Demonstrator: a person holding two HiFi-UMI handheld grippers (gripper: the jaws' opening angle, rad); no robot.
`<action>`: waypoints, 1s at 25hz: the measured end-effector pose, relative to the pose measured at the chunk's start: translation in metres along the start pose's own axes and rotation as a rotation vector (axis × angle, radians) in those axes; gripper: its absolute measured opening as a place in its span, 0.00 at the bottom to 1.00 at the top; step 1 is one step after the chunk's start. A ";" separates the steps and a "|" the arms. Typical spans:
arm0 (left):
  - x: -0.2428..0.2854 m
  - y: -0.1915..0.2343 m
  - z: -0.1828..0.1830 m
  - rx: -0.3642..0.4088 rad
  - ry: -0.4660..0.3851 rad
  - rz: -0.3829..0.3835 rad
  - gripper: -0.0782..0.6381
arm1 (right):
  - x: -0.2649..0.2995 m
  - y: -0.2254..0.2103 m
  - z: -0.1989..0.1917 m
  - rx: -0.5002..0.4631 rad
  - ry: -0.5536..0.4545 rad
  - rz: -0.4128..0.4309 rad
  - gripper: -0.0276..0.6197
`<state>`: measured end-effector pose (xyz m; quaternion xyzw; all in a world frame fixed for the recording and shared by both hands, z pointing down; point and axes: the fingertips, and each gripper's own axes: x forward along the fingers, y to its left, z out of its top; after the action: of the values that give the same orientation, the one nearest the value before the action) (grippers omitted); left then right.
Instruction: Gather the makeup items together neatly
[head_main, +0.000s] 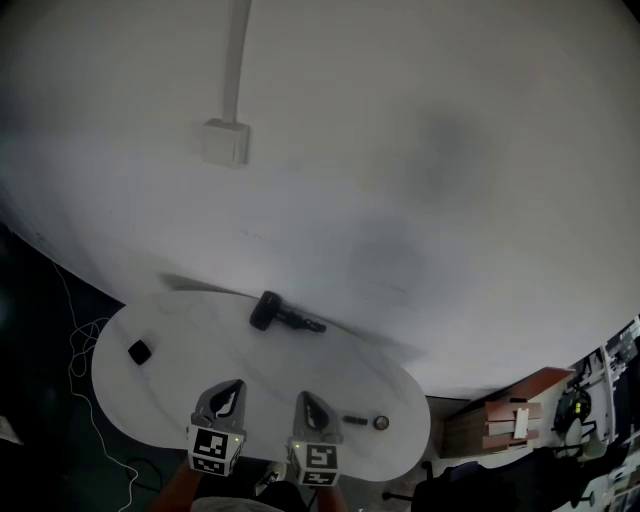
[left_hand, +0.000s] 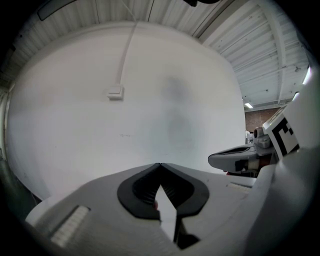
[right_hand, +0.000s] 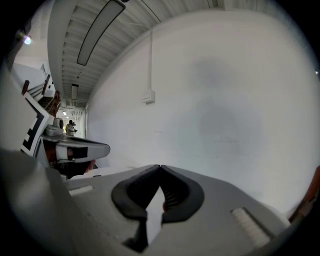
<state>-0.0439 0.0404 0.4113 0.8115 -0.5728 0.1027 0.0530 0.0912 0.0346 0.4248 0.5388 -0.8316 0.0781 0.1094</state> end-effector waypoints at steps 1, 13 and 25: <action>0.001 0.000 0.000 0.000 0.001 0.003 0.12 | 0.001 -0.001 -0.001 0.001 0.002 0.004 0.05; 0.002 0.023 0.000 -0.015 -0.007 0.135 0.12 | 0.033 0.015 -0.001 -0.033 -0.003 0.147 0.05; -0.029 0.109 -0.024 -0.057 0.034 0.292 0.12 | 0.088 0.100 0.006 -0.066 0.023 0.324 0.05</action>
<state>-0.1586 0.0350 0.4249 0.7160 -0.6863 0.1069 0.0702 -0.0352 -0.0031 0.4413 0.3927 -0.9085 0.0737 0.1226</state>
